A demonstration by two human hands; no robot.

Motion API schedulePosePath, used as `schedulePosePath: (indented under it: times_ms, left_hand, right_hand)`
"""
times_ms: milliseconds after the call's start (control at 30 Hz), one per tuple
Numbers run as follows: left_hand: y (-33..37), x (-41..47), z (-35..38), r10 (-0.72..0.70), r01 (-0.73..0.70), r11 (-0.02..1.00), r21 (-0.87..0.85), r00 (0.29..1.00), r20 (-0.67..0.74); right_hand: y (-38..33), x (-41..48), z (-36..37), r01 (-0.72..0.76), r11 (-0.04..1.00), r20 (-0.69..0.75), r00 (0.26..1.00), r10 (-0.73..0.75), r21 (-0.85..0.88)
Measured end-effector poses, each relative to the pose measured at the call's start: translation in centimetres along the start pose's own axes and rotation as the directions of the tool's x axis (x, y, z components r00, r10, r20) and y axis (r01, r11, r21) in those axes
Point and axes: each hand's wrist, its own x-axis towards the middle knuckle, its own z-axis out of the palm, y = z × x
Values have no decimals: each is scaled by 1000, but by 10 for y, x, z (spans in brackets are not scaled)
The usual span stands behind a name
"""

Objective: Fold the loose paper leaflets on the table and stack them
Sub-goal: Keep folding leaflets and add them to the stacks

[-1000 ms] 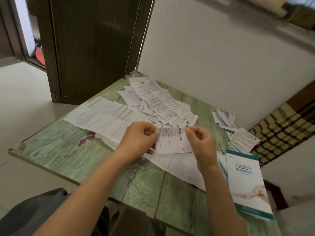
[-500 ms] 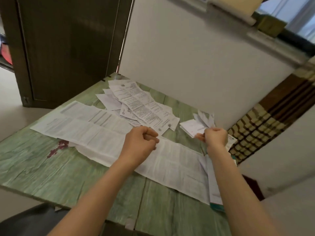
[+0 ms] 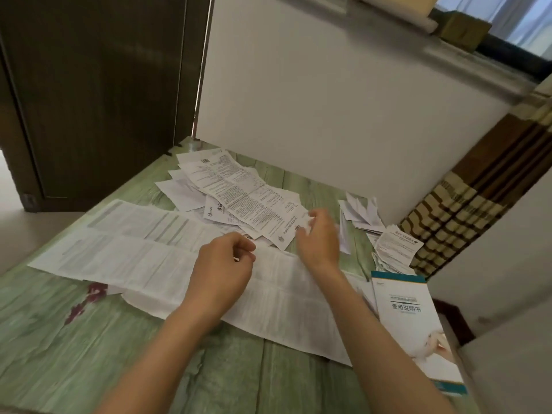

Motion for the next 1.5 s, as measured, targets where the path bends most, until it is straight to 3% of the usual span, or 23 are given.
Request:
schedulePosePath:
  times_ms: [100,233,300,467,700,834,934,1067,1167,1200,1267,1334,1401,1501]
  left_hand:
    - [-1,1,-4,4,-4,1000,-4,999,-32]
    - [0,2,-8,-10,8,998,-60,999,-34]
    - [-1,5,-12,-16,15,997,-70,1000,-18]
    - [-4,17,-15,-53,54,996,-78,999,8]
    - [-3,21,-13,-92,96,981,-170,995,28]
    - [-3,26,-10,-112,118,974,-195,993,43]
    - [-3,28,-9,-138,144,964,-224,990,42]
    - [-1,30,-11,-198,200,923,-329,979,39]
    - [1,29,-16,-251,238,878,-415,968,22]
    - [2,30,-19,-264,242,871,-428,965,8]
    - [3,32,-29,-282,240,847,-474,959,-18]
    - [5,33,-41,-307,238,787,-568,951,-27]
    - [4,36,-51,-329,250,734,-632,944,-9]
    - [1,38,-64,-329,234,757,-610,943,-46]
  right_hand:
    - [-12,-11,25,230,973,223,949,-224,0]
    - [-13,-6,44,222,975,324,924,-202,-27]
    - [-12,-4,50,164,986,299,942,-152,-12]
    - [-14,-3,54,196,968,215,964,-160,-157]
    - [-16,3,52,228,938,268,950,-157,-259]
    - [-20,3,50,285,920,258,942,-216,-270]
    - [-18,-2,52,312,930,165,945,-282,-196]
    - [-20,-8,49,260,965,25,965,-261,16]
    - [-38,-16,28,163,906,-71,987,-147,389]
    - [-44,-18,21,83,813,-28,996,-82,576]
    - [-51,-20,9,-190,510,239,970,-31,839]
    - [-50,-22,2,-425,312,482,866,-131,850]
    - [-45,-22,2,-523,282,587,775,-235,804]
    - [-40,-22,-1,-529,396,647,708,-281,751]
